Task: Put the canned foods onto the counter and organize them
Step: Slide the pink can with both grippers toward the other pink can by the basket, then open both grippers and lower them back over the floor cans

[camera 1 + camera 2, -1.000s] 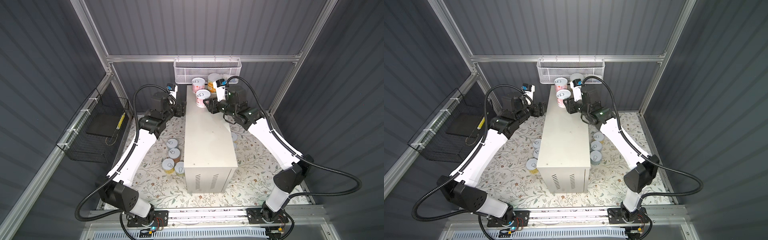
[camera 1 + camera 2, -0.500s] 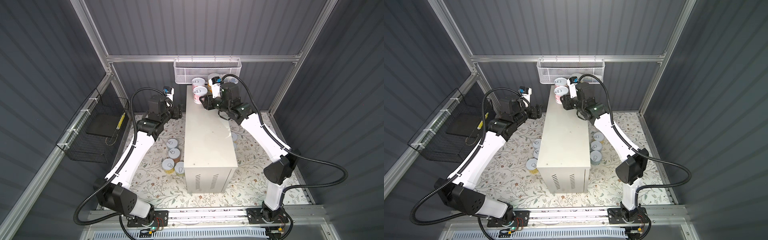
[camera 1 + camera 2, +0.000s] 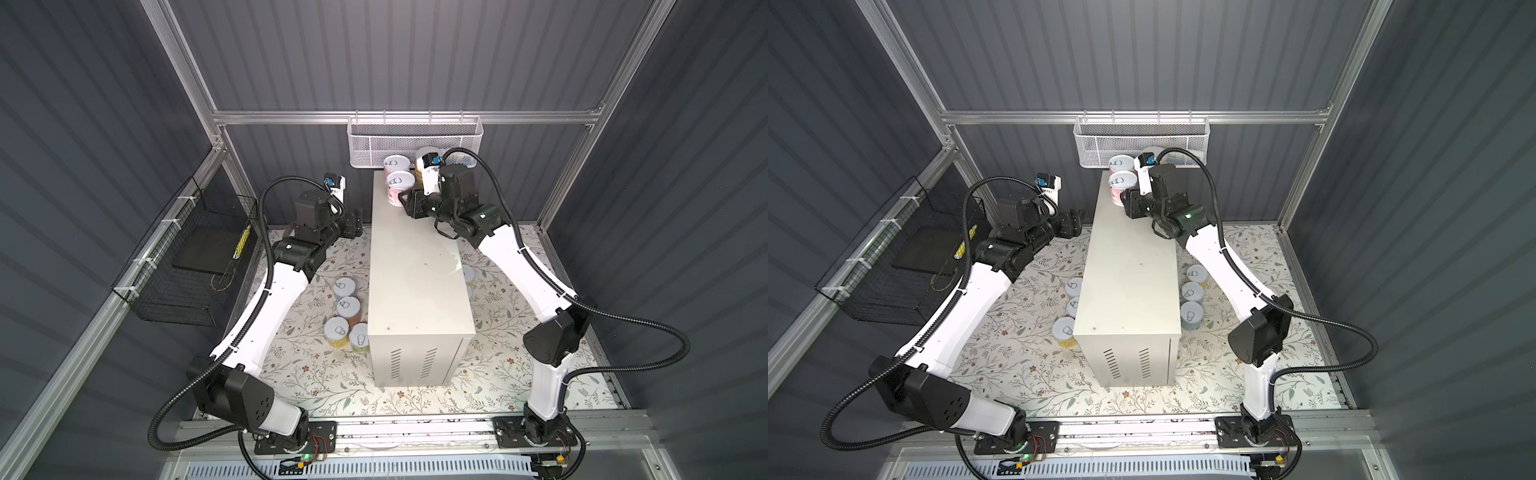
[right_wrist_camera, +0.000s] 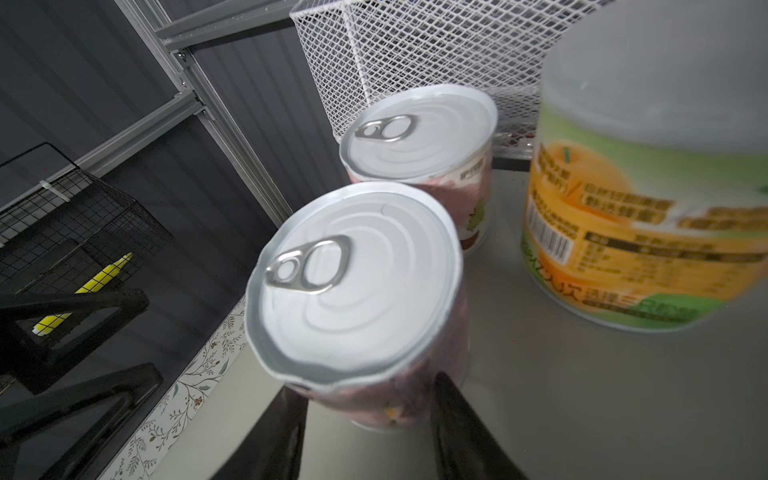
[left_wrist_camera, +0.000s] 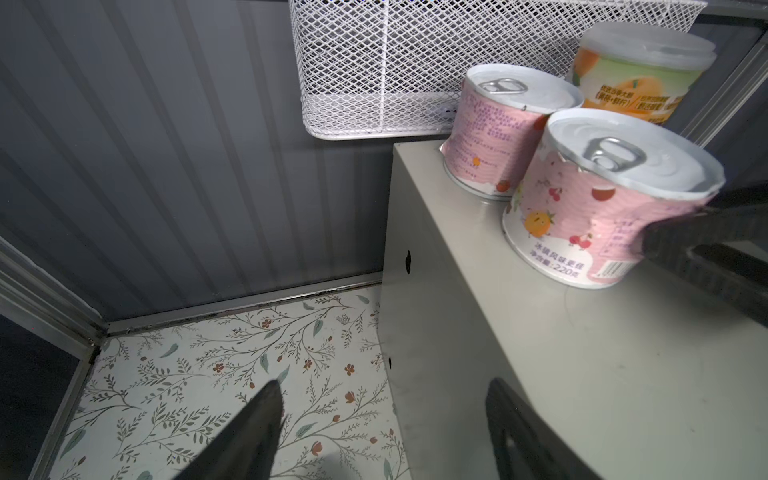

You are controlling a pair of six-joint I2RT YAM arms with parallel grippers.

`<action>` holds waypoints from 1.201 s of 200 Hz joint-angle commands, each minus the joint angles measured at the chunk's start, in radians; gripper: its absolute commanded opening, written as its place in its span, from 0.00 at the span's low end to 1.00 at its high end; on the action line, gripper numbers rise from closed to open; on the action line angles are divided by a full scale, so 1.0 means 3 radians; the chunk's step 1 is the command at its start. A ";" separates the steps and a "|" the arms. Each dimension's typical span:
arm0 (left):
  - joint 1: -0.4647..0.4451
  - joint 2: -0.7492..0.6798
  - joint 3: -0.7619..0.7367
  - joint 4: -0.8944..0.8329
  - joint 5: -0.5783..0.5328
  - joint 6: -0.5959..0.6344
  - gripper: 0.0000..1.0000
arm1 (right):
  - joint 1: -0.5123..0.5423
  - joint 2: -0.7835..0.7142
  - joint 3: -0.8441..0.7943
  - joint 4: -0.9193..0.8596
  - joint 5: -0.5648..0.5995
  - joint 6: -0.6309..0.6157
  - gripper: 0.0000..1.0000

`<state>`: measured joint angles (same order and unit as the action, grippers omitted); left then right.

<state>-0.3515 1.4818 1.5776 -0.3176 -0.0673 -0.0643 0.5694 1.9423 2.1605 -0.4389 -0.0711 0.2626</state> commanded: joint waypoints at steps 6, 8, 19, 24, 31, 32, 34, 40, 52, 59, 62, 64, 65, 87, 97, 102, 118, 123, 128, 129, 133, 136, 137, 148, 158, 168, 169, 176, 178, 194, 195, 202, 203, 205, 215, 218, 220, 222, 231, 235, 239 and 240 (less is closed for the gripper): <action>0.0026 0.0033 0.0018 0.0077 0.0059 -0.0054 0.78 | -0.0019 0.0059 0.0076 -0.0026 0.0110 0.0028 0.50; 0.0026 0.0038 0.0018 0.0077 0.0063 -0.0055 0.78 | -0.0019 0.0059 0.0076 -0.0023 0.0116 0.0030 0.50; 0.0026 0.0052 0.0036 0.0086 0.0071 -0.0047 0.78 | -0.0021 0.0064 0.0084 -0.0017 0.0142 0.0029 0.50; 0.0026 0.0062 0.0054 0.0075 0.0080 -0.0044 0.78 | -0.0025 0.0065 0.0088 -0.0025 0.0180 0.0034 0.50; 0.0026 0.0084 0.0078 0.0061 0.0086 -0.0041 0.78 | -0.0024 0.0069 0.0098 -0.0030 0.0231 0.0036 0.50; 0.0026 0.0085 0.0081 0.0059 0.0089 -0.0041 0.78 | -0.0025 0.0073 0.0099 -0.0035 0.0234 0.0035 0.50; 0.0026 0.0089 0.0088 0.0057 0.0091 -0.0039 0.78 | -0.0023 0.0071 0.0106 -0.0040 0.0249 0.0035 0.50; 0.0025 0.0106 0.0100 0.0057 0.0097 -0.0041 0.78 | -0.0025 0.0080 0.0127 -0.0058 0.0289 0.0039 0.50; 0.0026 0.0135 0.0118 0.0071 0.0098 -0.0046 0.78 | -0.0029 0.0096 0.0156 -0.0090 0.0379 0.0054 0.50; 0.0026 0.0145 0.0120 0.0080 0.0101 -0.0054 0.78 | -0.0035 0.0101 0.0161 -0.0090 0.0385 0.0059 0.49; 0.0026 0.0148 0.0121 0.0087 0.0105 -0.0056 0.79 | -0.0042 0.0101 0.0161 -0.0092 0.0378 0.0061 0.49; 0.0026 0.0152 0.0121 0.0090 0.0106 -0.0057 0.79 | -0.0043 0.0104 0.0164 -0.0089 0.0373 0.0060 0.50; 0.0026 0.0153 0.0123 0.0093 0.0107 -0.0057 0.78 | -0.0045 0.0105 0.0165 -0.0088 0.0372 0.0060 0.49; 0.0025 0.0194 0.0149 0.0111 0.0130 -0.0067 0.79 | -0.0060 0.0136 0.0211 -0.0086 0.0322 0.0076 0.49; 0.0026 0.0204 0.0152 0.0134 0.0142 -0.0077 0.79 | -0.0063 0.0148 0.0218 -0.0066 0.0205 0.0068 0.50; 0.0026 0.0208 0.0156 0.0136 0.0146 -0.0080 0.79 | -0.0065 0.0156 0.0215 -0.0052 0.0160 0.0070 0.50; 0.0026 0.0238 0.0179 0.0139 0.0153 -0.0082 0.79 | -0.0062 0.0185 0.0235 -0.0027 0.0009 0.0088 0.49; 0.0026 0.0243 0.0182 0.0138 0.0150 -0.0082 0.79 | -0.0056 0.0189 0.0245 -0.0027 -0.0014 0.0098 0.49; 0.0026 0.0240 0.0182 0.0146 0.0153 -0.0082 0.79 | -0.0053 0.0202 0.0257 -0.0026 -0.0030 0.0102 0.49; 0.0026 0.0240 0.0182 0.0147 0.0153 -0.0082 0.79 | -0.0055 0.0203 0.0258 -0.0025 -0.0032 0.0102 0.49; 0.0026 0.0243 0.0178 0.0152 0.0150 -0.0082 0.79 | -0.0050 0.0208 0.0261 -0.0027 -0.0034 0.0104 0.48; 0.0026 0.0241 0.0177 0.0153 0.0148 -0.0082 0.79 | -0.0052 0.0213 0.0268 -0.0028 -0.0036 0.0106 0.48; 0.0026 0.0238 0.0177 0.0153 0.0148 -0.0082 0.79 | -0.0049 0.0214 0.0268 -0.0027 -0.0038 0.0106 0.48; 0.0026 0.0232 0.0167 0.0155 0.0139 -0.0078 0.79 | -0.0052 0.0223 0.0282 -0.0013 -0.0048 0.0111 0.48; 0.0026 0.0226 0.0153 0.0158 0.0127 -0.0077 0.79 | -0.0048 0.0238 0.0304 -0.0010 -0.0068 0.0115 0.47; 0.0026 0.0225 0.0146 0.0154 0.0122 -0.0077 0.79 | -0.0048 0.0251 0.0329 -0.0010 -0.0098 0.0130 0.47; 0.0026 0.0225 0.0144 0.0154 0.0122 -0.0077 0.79 | -0.0050 0.0253 0.0329 -0.0010 -0.0102 0.0131 0.47; 0.0026 0.0226 0.0141 0.0156 0.0117 -0.0075 0.79 | -0.0046 0.0270 0.0342 -0.0011 -0.0111 0.0147 0.47; 0.0026 0.0225 0.0138 0.0157 0.0113 -0.0073 0.79 | -0.0047 0.0271 0.0341 -0.0010 -0.0112 0.0150 0.47; 0.0028 0.0228 0.0133 0.0155 0.0110 -0.0067 0.79 | -0.0042 0.0309 0.0378 -0.0012 -0.0126 0.0172 0.47; 0.0027 0.0229 0.0135 0.0157 0.0111 -0.0067 0.79 | -0.0042 0.0310 0.0382 -0.0011 -0.0126 0.0175 0.47; 0.0026 0.0230 0.0131 0.0159 0.0112 -0.0067 0.79 | -0.0042 0.0333 0.0403 -0.0021 -0.0137 0.0187 0.47; 0.0026 0.0230 0.0131 0.0159 0.0112 -0.0067 0.79 | -0.0042 0.0337 0.0408 -0.0023 -0.0139 0.0188 0.47; 0.0026 0.0233 0.0131 0.0161 0.0114 -0.0067 0.79 | -0.0040 0.0341 0.0411 -0.0027 -0.0145 0.0192 0.47; 0.0026 0.0235 0.0133 0.0160 0.0112 -0.0067 0.79 | -0.0036 0.0361 0.0432 -0.0044 -0.0128 0.0217 0.47; 0.0026 0.0235 0.0136 0.0155 0.0112 -0.0071 0.79 | -0.0037 0.0365 0.0437 -0.0040 -0.0129 0.0219 0.47; 0.0026 0.0239 0.0136 0.0154 0.0112 -0.0069 0.79 | -0.0035 0.0367 0.0436 -0.0039 -0.0130 0.0216 0.47; 0.0029 0.0236 0.0136 0.0154 0.0112 -0.0066 0.79 | -0.0035 0.0370 0.0437 -0.0039 -0.0133 0.0214 0.47; 0.0026 0.0235 0.0127 0.0163 0.0112 -0.0063 0.79 | -0.0036 0.0380 0.0445 -0.0027 -0.0154 0.0223 0.47; 0.0029 0.0235 0.0126 0.0165 0.0112 -0.0063 0.79 | -0.0034 0.0387 0.0446 -0.0026 -0.0168 0.0233 0.47; 0.0027 0.0238 0.0129 0.0166 0.0116 -0.0062 0.79 | -0.0034 0.0395 0.0450 -0.0024 -0.0192 0.0239 0.47; 0.0027 0.0242 0.0130 0.0165 0.0117 -0.0062 0.79 | -0.0035 0.0396 0.0452 -0.0019 -0.0197 0.0241 0.47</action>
<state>-0.3515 1.5471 1.5940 -0.2905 -0.0372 -0.0757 0.5571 2.0388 2.2692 -0.4496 -0.0944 0.3149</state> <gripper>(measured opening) 0.788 0.471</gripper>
